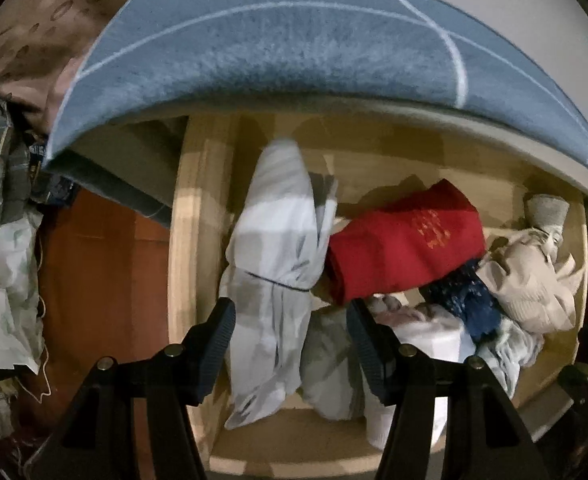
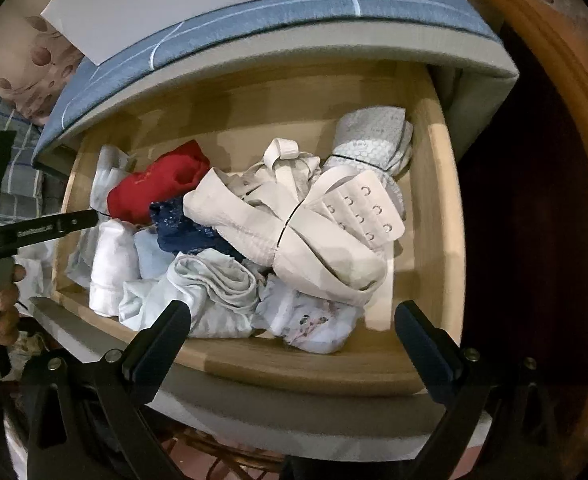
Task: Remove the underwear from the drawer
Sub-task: 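Lower the left gripper onto the white rolled underwear and close it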
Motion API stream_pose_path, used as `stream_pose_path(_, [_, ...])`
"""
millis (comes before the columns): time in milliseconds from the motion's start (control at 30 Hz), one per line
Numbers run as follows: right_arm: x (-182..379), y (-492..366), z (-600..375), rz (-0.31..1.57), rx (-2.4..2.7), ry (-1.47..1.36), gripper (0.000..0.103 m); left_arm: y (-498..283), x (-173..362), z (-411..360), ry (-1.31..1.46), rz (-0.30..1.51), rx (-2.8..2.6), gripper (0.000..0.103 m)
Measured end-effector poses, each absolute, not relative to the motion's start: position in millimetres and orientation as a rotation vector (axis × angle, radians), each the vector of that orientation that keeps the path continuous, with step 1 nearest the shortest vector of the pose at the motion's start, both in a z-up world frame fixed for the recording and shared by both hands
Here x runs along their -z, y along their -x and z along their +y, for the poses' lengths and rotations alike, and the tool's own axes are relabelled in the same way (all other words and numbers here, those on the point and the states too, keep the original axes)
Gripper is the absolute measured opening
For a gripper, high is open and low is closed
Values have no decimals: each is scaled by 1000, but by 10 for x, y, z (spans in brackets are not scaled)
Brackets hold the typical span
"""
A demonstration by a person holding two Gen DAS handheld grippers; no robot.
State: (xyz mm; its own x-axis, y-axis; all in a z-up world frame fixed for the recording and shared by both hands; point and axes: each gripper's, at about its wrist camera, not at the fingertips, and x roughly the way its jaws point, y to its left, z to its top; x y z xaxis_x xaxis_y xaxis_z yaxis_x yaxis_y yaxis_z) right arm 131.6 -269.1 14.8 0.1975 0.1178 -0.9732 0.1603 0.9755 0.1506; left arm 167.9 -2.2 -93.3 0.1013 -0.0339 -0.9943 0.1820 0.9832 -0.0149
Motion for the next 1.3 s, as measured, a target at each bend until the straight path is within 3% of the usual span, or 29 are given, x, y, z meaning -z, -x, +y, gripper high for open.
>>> stream_pose_path(567, [-96, -1307, -2686, 1375, -18, -275, 101, -1819, 1226, -157, -202, 1505, 134, 59])
stream_pose_path(800, [-113, -1307, -2667, 1367, -23, -274, 101, -1847, 1286, -302, -227, 1524, 123, 69])
stream_pose_path(1100, [-107, -1301, -2708, 1367, -30, -307, 101, -1811, 1253, -298, -153, 1527, 190, 68])
stream_pose_path(1300, [-122, -1295, -2696, 1361, -25, -303, 101, -1771, 1256, -327, -232, 1543, 198, 61])
